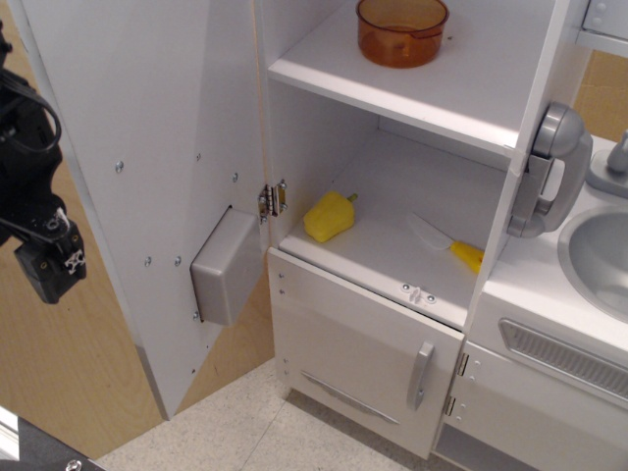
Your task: Close fridge
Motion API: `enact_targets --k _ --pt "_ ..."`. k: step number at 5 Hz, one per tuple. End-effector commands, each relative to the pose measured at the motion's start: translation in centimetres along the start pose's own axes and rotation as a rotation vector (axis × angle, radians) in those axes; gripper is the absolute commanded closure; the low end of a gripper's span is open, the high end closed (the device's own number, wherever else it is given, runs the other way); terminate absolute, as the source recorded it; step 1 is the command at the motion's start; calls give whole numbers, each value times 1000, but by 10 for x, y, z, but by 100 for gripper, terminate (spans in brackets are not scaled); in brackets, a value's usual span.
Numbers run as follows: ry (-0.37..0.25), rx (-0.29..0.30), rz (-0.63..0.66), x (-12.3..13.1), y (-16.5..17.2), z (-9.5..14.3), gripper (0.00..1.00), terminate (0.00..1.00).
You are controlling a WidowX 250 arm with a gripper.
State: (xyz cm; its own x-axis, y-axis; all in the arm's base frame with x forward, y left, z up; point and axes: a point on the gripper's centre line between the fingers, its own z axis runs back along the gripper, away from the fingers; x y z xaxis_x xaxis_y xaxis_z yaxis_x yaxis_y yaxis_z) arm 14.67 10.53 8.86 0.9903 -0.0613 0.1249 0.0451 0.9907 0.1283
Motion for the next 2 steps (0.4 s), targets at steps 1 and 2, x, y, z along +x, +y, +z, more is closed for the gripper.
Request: enact_targets --k 1,2 --pt "-67 -2 -2 10 57 8 0 0" --pt "-70 17 58 22 83 14 0 0"
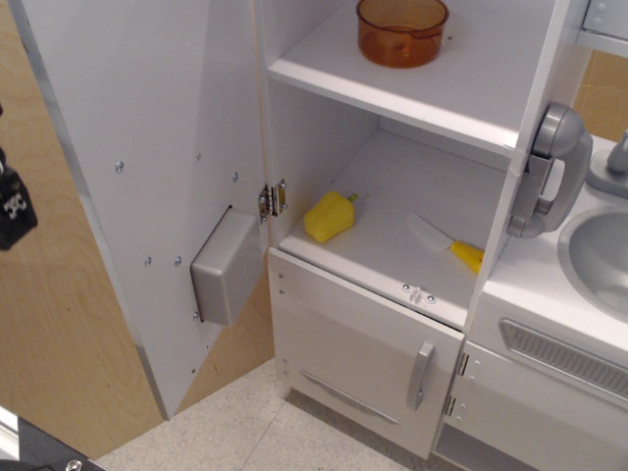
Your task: Close fridge
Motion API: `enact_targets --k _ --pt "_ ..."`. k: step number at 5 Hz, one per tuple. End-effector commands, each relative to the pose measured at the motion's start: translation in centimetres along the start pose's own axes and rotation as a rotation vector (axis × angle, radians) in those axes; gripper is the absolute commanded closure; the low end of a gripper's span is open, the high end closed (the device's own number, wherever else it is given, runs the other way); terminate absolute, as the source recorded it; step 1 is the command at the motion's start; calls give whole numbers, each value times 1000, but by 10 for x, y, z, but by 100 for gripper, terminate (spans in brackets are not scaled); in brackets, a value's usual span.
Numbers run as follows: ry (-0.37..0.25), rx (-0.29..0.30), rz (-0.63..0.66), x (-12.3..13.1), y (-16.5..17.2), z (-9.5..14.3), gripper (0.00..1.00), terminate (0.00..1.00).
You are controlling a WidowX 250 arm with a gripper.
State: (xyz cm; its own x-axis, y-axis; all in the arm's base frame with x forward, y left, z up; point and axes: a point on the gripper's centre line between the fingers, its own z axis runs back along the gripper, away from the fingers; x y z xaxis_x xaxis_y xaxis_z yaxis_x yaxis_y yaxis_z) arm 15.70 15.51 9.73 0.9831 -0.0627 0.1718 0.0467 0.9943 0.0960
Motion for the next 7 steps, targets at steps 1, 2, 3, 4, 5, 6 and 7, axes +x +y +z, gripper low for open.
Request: enact_targets --k 1,2,3,4,5,6,7 --pt "-38 79 145 37 45 11 0 0" --pt "-71 118 211 55 49 13 0 0" --pt "-81 124 268 73 42 10 0 0" --pt "-76 115 284 88 24 11 0 0" --pt "-68 96 283 98 3 14 0 0" --pt "-47 63 232 98 -32 10 0 0" --pt "-71 57 230 115 -56 10 0 0"
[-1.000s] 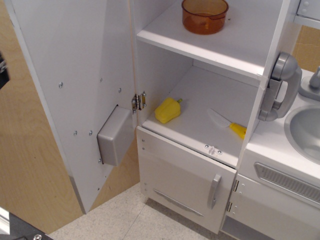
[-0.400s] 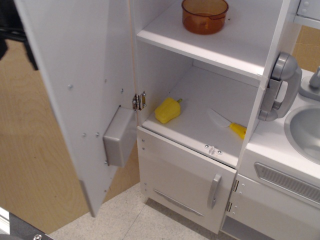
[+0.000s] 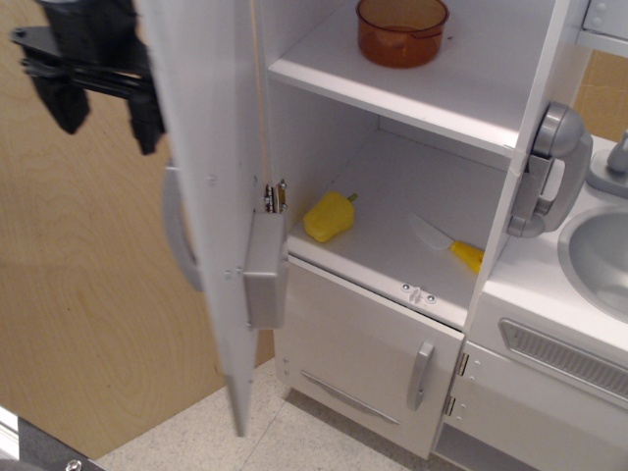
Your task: Close fridge
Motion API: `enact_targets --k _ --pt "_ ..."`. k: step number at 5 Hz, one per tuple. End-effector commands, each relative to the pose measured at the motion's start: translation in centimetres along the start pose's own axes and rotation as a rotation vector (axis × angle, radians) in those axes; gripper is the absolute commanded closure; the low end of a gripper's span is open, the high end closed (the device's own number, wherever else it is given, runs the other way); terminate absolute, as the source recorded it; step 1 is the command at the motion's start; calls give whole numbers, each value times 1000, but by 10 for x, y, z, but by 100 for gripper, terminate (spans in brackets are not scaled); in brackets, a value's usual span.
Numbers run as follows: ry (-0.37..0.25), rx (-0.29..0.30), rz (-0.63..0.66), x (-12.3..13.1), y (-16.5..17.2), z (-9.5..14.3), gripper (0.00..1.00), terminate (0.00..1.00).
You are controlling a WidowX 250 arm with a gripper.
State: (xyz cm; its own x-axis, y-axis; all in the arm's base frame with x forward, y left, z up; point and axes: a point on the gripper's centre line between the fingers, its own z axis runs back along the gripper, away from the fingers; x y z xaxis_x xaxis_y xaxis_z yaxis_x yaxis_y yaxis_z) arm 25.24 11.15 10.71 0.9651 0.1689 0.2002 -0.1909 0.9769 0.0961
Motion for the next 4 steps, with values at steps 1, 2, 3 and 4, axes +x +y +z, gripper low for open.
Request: enact_targets --k 1,2,3,4 --pt "-69 2 33 40 -40 9 0 0" --pt "-72 11 62 65 -54 3 0 0" --pt "-90 14 77 83 -60 -1 0 0" --pt "-96 23 92 98 -64 -6 0 0"
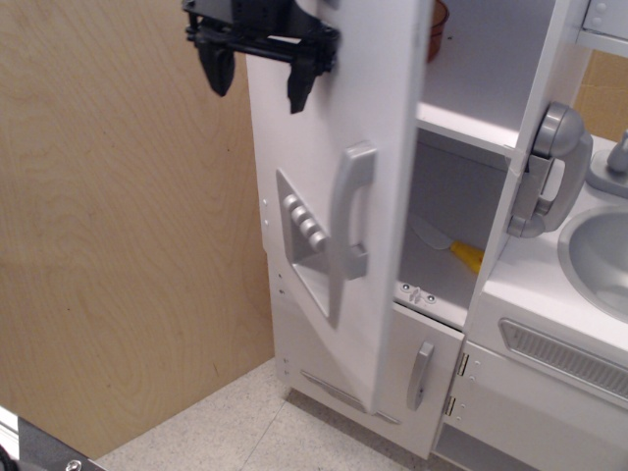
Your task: Close fridge
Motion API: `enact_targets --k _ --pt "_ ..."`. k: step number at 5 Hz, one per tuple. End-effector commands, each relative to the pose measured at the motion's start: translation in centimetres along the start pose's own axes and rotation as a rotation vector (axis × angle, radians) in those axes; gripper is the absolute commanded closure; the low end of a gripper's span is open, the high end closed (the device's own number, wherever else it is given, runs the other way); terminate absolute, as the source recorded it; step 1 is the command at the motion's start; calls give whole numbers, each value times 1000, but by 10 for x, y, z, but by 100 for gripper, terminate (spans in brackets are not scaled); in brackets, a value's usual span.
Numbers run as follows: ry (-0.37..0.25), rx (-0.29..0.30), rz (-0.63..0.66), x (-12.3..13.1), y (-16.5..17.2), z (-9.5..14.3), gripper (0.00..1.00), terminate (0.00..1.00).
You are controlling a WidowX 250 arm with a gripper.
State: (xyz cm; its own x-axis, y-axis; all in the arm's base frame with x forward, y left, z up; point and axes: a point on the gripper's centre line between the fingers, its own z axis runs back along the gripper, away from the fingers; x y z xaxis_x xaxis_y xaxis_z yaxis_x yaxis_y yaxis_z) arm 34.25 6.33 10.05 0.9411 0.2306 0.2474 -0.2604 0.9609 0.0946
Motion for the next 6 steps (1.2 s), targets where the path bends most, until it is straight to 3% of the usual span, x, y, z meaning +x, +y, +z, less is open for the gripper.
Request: enact_targets --k 1,6 --pt "-65 6 40 36 -6 6 0 0" --pt "-96 14 131 69 -12 -1 0 0"
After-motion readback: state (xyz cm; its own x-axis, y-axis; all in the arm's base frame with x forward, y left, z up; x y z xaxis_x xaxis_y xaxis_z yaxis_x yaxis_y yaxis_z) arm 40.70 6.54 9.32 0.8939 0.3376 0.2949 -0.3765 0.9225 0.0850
